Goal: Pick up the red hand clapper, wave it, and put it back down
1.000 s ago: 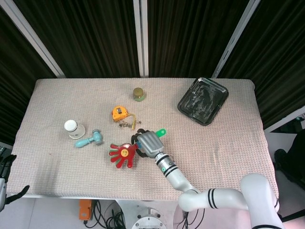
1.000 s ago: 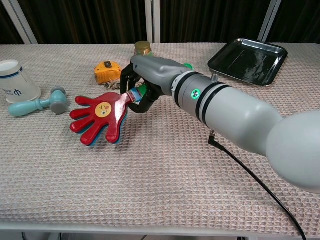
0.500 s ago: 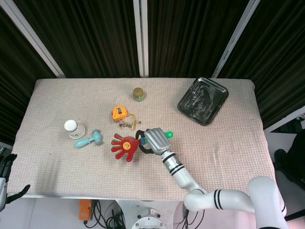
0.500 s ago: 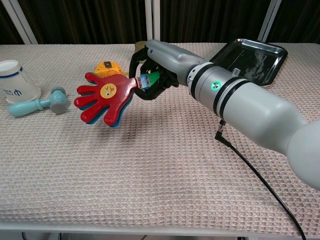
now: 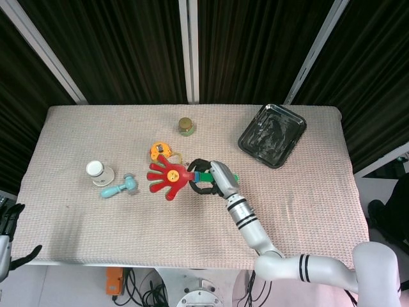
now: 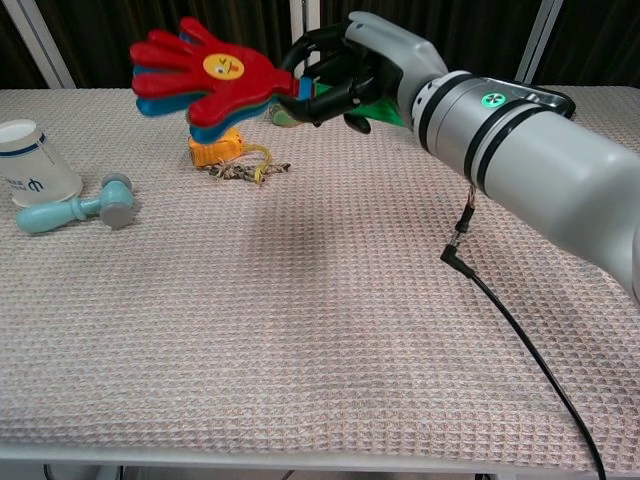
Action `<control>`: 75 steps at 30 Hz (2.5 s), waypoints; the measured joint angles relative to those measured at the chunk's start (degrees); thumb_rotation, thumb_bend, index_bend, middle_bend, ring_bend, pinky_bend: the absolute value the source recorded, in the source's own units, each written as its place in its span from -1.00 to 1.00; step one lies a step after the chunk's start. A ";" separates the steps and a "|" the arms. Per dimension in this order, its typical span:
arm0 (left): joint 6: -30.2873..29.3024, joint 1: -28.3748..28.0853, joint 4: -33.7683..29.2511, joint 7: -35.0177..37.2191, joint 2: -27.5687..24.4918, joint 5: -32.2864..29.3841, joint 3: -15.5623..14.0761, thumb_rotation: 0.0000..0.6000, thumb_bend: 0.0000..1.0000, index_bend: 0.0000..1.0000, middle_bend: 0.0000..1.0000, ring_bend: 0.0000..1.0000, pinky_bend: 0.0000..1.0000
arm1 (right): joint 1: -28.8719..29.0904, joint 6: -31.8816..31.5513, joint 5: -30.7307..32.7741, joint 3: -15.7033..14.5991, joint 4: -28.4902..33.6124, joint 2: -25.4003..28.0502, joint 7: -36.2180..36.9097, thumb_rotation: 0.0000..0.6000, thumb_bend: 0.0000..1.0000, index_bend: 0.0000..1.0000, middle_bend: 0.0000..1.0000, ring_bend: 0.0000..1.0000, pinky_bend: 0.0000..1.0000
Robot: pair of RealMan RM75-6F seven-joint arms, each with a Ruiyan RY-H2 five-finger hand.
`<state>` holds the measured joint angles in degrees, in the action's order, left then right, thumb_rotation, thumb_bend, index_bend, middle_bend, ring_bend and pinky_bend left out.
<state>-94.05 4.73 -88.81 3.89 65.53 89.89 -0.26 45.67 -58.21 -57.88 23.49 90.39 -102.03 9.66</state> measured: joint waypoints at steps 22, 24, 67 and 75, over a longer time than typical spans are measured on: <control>1.30 -0.46 -0.59 -0.37 -0.12 -0.70 -0.11 1.00 -0.72 -0.85 -0.86 -1.00 -0.91 | -2.77 1.99 -4.77 0.24 0.01 5.13 -3.97 1.00 -0.13 0.92 0.39 0.36 0.84; 1.30 -0.46 -0.61 -0.23 -0.13 -0.72 -0.09 1.00 -0.72 -0.85 -0.86 -1.00 -0.91 | -1.83 1.52 -3.95 -1.10 -0.42 5.37 -14.12 1.00 -0.14 0.95 0.38 0.35 0.84; 1.45 -1.07 -0.53 1.33 -0.12 -0.55 0.19 1.00 -0.72 -0.85 -0.84 -1.00 -0.91 | -14.33 29.99 -20.12 18.78 2.64 9.62 61.21 1.00 -0.22 0.95 0.48 0.45 0.88; 1.85 -1.12 -0.31 1.94 -0.06 -0.71 0.03 1.00 -0.72 -0.85 -0.84 -1.00 -0.91 | -12.01 21.11 -25.34 14.17 -3.64 7.40 24.78 1.00 -0.16 0.96 0.50 0.52 0.90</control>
<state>-92.20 3.61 -89.12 5.84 65.47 89.18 -0.23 33.66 -37.10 -83.23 37.67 86.75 -94.63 34.44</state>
